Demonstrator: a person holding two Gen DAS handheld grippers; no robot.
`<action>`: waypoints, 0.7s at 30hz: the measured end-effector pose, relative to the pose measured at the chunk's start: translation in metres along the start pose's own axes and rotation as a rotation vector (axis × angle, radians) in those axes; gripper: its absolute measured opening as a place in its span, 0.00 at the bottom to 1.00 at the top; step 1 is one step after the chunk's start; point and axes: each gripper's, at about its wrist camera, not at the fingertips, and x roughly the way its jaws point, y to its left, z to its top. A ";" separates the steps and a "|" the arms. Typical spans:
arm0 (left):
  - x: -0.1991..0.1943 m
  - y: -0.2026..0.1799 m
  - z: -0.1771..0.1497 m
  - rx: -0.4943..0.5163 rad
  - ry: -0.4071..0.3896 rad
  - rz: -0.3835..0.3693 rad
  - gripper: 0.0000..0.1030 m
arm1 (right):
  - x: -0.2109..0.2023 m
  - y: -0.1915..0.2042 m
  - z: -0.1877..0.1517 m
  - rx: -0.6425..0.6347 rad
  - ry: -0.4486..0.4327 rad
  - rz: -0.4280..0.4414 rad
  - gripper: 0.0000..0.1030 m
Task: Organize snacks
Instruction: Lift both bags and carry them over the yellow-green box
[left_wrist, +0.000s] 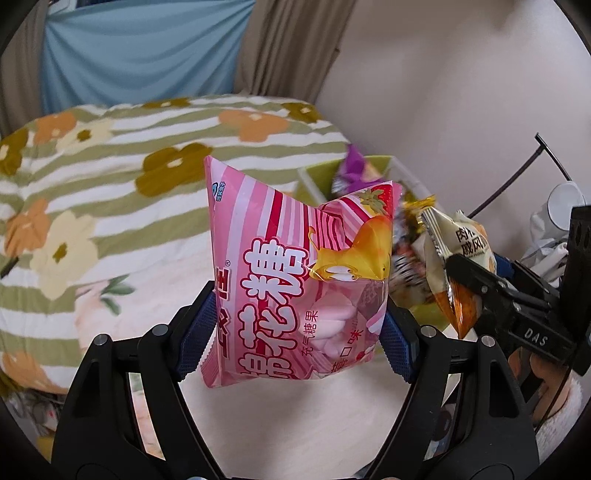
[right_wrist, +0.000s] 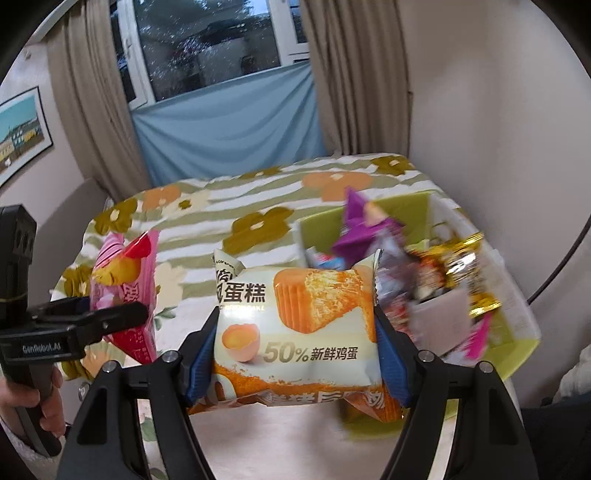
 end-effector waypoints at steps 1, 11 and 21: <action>0.006 -0.014 0.003 0.001 -0.002 -0.001 0.75 | -0.002 -0.009 0.004 -0.001 -0.003 -0.001 0.68; 0.081 -0.149 0.031 -0.027 0.001 -0.012 0.75 | -0.015 -0.132 0.058 -0.070 -0.031 0.047 0.68; 0.138 -0.223 0.036 -0.063 0.059 0.031 0.95 | 0.006 -0.199 0.092 -0.109 -0.007 0.117 0.68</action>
